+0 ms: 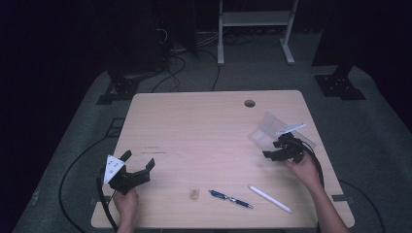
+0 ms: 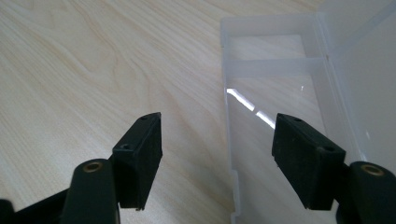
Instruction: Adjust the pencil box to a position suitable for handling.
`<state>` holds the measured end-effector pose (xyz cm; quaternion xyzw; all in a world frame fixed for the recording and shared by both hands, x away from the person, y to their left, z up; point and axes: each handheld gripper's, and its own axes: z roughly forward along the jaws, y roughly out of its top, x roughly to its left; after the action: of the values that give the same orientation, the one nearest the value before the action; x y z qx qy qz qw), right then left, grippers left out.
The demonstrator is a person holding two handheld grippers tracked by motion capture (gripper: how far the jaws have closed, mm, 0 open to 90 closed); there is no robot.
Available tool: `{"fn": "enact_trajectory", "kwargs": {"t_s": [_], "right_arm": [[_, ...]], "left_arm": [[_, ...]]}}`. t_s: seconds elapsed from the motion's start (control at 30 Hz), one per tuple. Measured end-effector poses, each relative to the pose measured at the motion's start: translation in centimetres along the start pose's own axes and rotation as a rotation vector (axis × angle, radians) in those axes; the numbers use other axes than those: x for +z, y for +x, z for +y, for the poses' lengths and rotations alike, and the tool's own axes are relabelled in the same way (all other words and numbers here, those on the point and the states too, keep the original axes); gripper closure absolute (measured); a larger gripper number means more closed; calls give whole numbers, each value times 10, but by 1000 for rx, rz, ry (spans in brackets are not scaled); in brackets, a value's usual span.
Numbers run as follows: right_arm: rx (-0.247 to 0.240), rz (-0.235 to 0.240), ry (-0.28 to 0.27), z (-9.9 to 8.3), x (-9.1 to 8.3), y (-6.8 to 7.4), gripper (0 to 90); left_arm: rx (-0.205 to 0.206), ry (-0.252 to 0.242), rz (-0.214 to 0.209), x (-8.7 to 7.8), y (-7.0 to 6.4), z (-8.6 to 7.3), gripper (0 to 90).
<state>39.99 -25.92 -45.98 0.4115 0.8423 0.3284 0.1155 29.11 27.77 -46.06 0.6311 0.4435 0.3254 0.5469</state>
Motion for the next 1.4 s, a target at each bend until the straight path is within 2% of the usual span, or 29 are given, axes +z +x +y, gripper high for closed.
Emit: {"fn": "enact_trajectory", "kwargs": {"t_s": [0.17,0.53,0.73,1.0,1.4], "right_arm": [[0,-3,28,0,5,-2,401],[-20,-20,65,-2,7,-3,472],[-29,-27,103,-5,11,-6,504],[-31,-33,114,-7,12,-7,570],[-62,-40,131,-6,13,-5,662]], "left_arm": [[-3,-2,0,0,1,0,11],[-13,-6,0,-1,2,0,11],[-10,-4,-1,-1,2,0,11],[-13,-6,0,-1,2,0,11],[-15,-6,-1,-1,2,0,11]]}}
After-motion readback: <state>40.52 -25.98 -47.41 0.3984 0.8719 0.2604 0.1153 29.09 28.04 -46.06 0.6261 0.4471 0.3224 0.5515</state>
